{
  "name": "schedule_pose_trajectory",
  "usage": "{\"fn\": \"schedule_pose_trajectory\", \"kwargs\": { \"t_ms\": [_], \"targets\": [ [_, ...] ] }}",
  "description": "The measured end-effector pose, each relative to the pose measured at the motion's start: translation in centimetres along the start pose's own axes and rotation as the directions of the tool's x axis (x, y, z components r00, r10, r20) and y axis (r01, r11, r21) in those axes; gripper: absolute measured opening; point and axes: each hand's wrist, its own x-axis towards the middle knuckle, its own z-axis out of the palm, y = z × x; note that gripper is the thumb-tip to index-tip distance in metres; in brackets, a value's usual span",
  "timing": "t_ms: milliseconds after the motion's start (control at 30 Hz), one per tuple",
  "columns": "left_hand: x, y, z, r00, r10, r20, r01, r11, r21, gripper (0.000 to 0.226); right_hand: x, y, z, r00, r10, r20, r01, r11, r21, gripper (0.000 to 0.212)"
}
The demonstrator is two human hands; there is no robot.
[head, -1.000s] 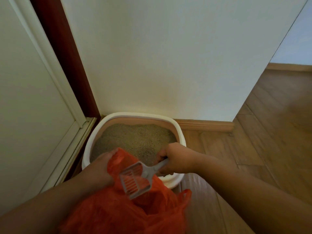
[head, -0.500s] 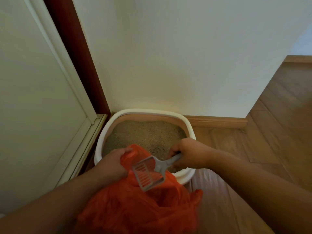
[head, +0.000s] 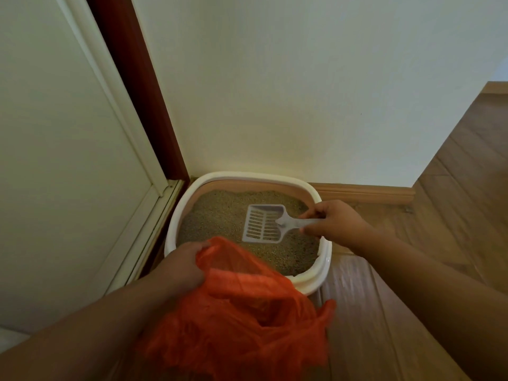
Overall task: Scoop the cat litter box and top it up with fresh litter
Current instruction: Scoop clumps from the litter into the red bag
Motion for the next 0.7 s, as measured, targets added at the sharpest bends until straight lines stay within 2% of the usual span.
{"fn": "schedule_pose_trajectory", "kwargs": {
  "t_ms": [167,267,367,567,633,700],
  "targets": [
    [-0.1,-0.6,-0.3,0.999,-0.032,0.011,0.031,0.998,0.055,0.056,2.0,0.3,-0.6,0.999,-0.037,0.033,0.047,0.932,-0.359,0.007],
    [-0.1,-0.9,-0.5,0.999,-0.041,0.03,0.038,0.995,0.09,0.052,3.5,-0.1,-1.1,0.99,-0.018,0.138,0.093,0.823,-0.56,0.007],
    [0.1,-1.4,-0.4,0.997,-0.058,0.05,0.053,0.995,0.087,0.051,5.1,-0.8,-1.1,0.974,0.03,0.226,0.15,0.662,-0.734,0.008],
    [0.7,-2.2,-0.2,0.997,-0.047,0.057,0.044,0.997,0.064,0.044,8.1,-1.8,1.9,0.918,0.18,0.353,0.272,0.362,-0.892,0.031],
    [0.7,-2.2,-0.1,0.996,-0.045,0.076,0.041,0.997,0.059,0.045,8.7,-1.0,3.3,0.901,0.234,0.366,0.279,0.335,-0.9,0.035],
    [0.6,-2.2,-0.1,0.996,-0.046,0.08,0.043,0.998,0.05,0.045,8.9,-0.2,3.7,0.893,0.241,0.38,0.27,0.388,-0.881,0.033]
  ]
}}
